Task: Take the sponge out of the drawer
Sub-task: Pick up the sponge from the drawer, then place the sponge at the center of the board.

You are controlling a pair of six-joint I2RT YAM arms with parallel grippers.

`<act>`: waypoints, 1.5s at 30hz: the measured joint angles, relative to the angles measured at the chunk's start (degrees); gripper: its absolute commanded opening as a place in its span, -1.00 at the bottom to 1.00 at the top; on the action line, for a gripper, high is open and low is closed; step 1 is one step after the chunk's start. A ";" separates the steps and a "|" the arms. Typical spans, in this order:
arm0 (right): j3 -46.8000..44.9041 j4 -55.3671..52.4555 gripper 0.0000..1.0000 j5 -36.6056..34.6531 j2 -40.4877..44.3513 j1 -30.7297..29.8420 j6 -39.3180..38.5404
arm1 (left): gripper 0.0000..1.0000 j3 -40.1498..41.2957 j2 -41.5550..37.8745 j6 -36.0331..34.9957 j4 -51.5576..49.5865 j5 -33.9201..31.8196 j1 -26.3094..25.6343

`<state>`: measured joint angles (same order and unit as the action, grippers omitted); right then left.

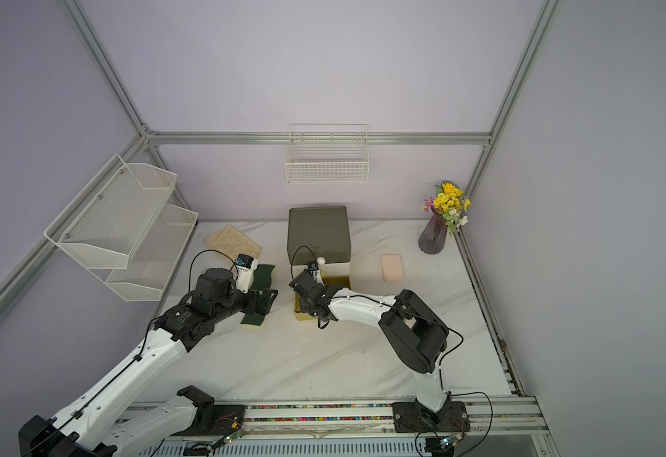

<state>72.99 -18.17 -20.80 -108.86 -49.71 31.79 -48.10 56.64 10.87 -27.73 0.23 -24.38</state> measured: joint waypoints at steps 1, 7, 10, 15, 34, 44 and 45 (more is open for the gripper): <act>0.09 -0.42 0.35 0.20 0.46 0.00 -0.11 | 0.99 0.00 0.00 0.00 0.00 0.00 0.00; 0.09 -2.40 0.31 1.99 2.99 0.11 -0.87 | 1.00 0.00 0.00 0.00 0.00 -0.02 0.02; 0.09 -3.10 0.30 3.32 4.57 0.11 -1.09 | 1.00 0.00 0.00 0.00 0.00 -0.02 0.02; -0.07 -4.11 0.29 5.62 6.29 0.11 -1.46 | 1.00 0.00 0.00 0.00 0.00 -0.02 0.22; -9.90 -1.29 0.27 16.37 19.91 0.11 -6.64 | 1.00 0.00 0.00 0.00 0.00 -0.13 0.37; -8.59 -0.98 0.24 11.80 26.25 0.11 -9.03 | 1.00 0.02 -0.44 0.00 0.04 -0.66 0.39; -8.59 -0.98 0.24 11.04 27.10 0.11 -9.14 | 1.00 0.00 -0.44 0.00 0.07 -0.66 0.39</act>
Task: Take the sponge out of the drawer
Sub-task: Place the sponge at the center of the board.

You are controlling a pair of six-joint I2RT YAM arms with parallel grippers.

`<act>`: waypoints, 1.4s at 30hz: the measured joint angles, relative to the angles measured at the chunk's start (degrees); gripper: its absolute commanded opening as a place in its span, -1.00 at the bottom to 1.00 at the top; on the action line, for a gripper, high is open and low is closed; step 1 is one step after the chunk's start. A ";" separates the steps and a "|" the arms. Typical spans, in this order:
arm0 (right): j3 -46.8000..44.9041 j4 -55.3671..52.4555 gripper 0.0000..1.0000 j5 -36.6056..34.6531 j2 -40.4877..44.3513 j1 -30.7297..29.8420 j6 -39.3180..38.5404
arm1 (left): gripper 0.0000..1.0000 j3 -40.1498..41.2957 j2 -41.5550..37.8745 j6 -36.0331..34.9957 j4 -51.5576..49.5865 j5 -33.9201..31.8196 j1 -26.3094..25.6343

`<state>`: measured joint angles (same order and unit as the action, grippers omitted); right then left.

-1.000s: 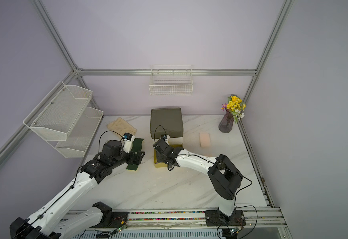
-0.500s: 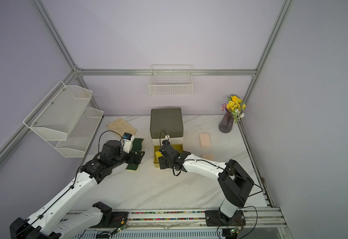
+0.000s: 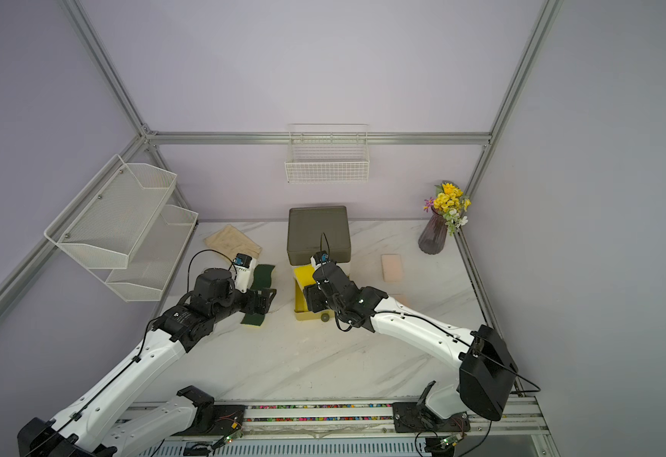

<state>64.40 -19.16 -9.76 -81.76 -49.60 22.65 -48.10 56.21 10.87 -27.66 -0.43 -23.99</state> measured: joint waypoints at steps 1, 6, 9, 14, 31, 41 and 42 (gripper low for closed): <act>0.02 0.00 0.24 -0.59 0.63 0.00 -0.09 | 0.99 0.00 0.00 0.00 -0.02 -0.02 0.00; 0.20 -0.13 0.24 -3.32 3.15 0.44 -0.79 | 1.00 0.00 0.00 0.00 -0.02 -0.02 0.07; 0.22 -0.17 0.25 -4.04 3.61 1.60 -0.98 | 1.00 0.02 0.00 0.00 0.00 -0.02 0.22; 0.22 -0.35 0.24 -4.35 3.80 5.90 -1.64 | 1.00 0.02 0.00 0.00 -0.02 -0.04 0.35; 0.20 -0.09 0.25 -3.87 3.56 27.28 -7.67 | 1.00 0.02 -0.48 0.00 0.00 -0.02 0.35; -0.90 4.15 0.28 0.61 -8.85 30.60 -8.85 | 1.00 0.02 -0.74 0.00 0.02 -0.02 0.35; -0.98 4.74 0.28 1.31 -10.56 30.82 -8.83 | 1.00 0.02 -0.74 0.00 0.02 -0.02 0.35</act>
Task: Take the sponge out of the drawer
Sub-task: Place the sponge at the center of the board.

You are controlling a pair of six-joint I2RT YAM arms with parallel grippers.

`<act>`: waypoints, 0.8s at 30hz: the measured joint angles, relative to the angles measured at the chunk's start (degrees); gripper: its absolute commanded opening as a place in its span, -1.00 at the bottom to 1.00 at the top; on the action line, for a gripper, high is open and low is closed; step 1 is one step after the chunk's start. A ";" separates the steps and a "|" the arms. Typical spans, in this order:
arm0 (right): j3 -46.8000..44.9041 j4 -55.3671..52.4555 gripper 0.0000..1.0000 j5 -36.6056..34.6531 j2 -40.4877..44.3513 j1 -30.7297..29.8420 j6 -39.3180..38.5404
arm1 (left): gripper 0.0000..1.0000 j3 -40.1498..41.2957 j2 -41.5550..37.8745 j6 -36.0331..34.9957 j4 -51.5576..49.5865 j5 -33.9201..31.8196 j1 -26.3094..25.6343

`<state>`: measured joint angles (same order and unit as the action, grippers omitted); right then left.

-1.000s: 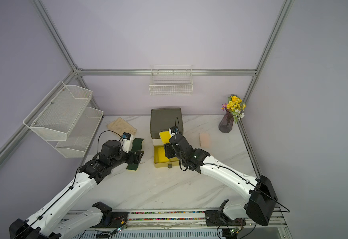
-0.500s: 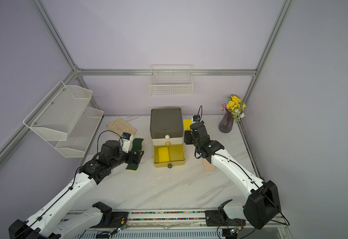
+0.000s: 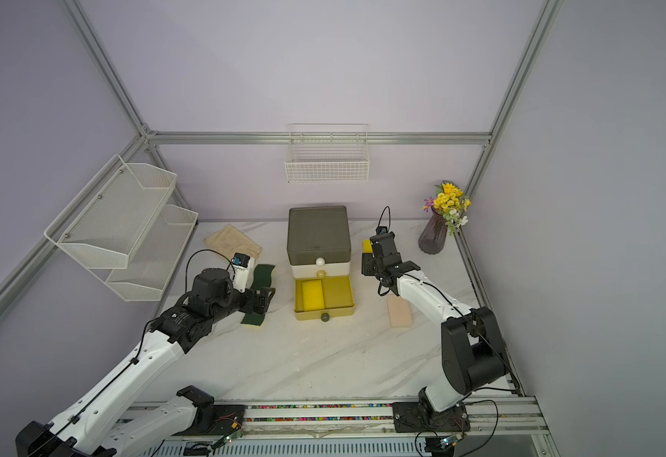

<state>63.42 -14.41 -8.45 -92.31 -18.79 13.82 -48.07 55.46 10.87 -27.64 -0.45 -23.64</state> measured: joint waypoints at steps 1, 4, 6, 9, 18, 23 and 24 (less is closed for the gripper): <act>0.00 0.39 0.28 0.52 -1.40 0.17 -0.02 | 1.00 0.00 0.00 0.00 0.00 0.00 0.00; 0.00 1.55 0.29 2.01 -5.42 0.61 -0.02 | 1.00 0.00 0.00 0.00 0.00 0.00 0.00; -0.02 2.05 0.29 2.84 -7.50 0.90 0.02 | 1.00 0.00 0.00 0.00 0.00 0.00 0.02; -0.02 2.80 0.30 3.91 -9.49 1.38 0.02 | 1.00 0.00 0.00 0.00 0.00 -0.02 0.02; 0.11 5.05 0.31 5.40 -14.19 1.77 1.11 | 1.00 -0.02 0.00 0.00 0.00 -0.02 0.02; 0.22 5.66 0.35 5.57 -16.37 1.77 2.05 | 1.00 0.00 0.00 0.00 0.00 -0.02 0.02; 0.22 5.75 0.36 5.57 -16.44 1.77 2.21 | 1.00 0.00 0.00 0.00 0.00 -0.02 0.02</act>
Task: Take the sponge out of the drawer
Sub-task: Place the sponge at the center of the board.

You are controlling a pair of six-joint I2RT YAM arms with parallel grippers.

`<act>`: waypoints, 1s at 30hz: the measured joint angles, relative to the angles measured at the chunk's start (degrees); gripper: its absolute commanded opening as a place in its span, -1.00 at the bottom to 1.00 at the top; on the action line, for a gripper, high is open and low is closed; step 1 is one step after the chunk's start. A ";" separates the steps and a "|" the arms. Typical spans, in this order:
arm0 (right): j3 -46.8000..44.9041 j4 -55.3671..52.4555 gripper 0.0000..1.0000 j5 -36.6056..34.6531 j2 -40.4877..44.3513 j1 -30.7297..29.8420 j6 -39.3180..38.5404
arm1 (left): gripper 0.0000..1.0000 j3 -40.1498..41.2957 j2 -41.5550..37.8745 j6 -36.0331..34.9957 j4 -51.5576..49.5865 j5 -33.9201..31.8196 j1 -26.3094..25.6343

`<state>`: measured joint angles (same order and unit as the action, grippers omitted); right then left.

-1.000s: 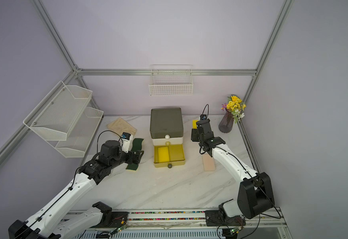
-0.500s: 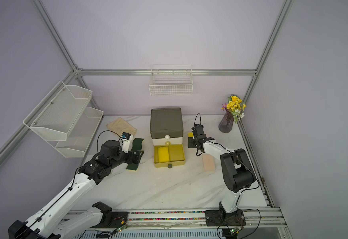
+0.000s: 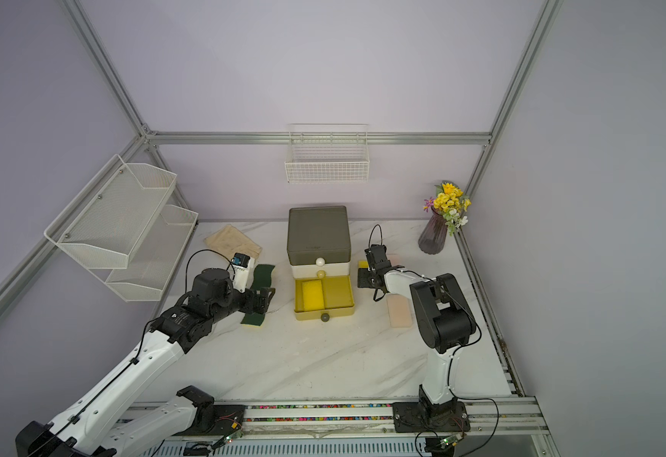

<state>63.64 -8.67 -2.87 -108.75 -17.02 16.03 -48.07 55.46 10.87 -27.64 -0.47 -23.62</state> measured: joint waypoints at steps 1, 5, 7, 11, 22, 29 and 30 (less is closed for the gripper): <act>0.11 0.11 0.38 0.00 0.00 0.00 0.17 | 1.00 0.00 0.00 0.00 0.00 0.00 0.00; 1.05 0.46 0.56 0.00 -0.13 0.00 0.59 | 1.00 0.00 0.00 0.00 0.00 0.00 0.07; 1.51 0.70 0.64 -0.02 -0.57 0.00 0.70 | 0.99 0.00 0.00 0.00 0.00 0.00 0.20; 1.60 1.01 0.77 -0.04 -1.25 0.00 0.87 | 0.99 0.00 0.00 0.00 0.00 -0.02 0.35; 1.81 -2.40 0.80 -0.20 5.81 0.00 1.53 | 0.99 0.00 -0.11 0.00 0.00 -0.04 0.35; 1.81 -5.22 0.81 0.70 19.08 0.00 3.28 | 0.99 0.00 -0.11 0.00 0.00 -0.07 0.35; 1.81 -5.99 0.81 0.98 20.55 0.00 3.56 | 0.99 -0.02 -0.11 0.00 0.00 -0.07 0.35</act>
<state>65.45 -14.66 -1.89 -88.20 -17.02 19.59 -48.10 55.35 10.87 -27.64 -0.54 -23.27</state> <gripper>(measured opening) 0.903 0.997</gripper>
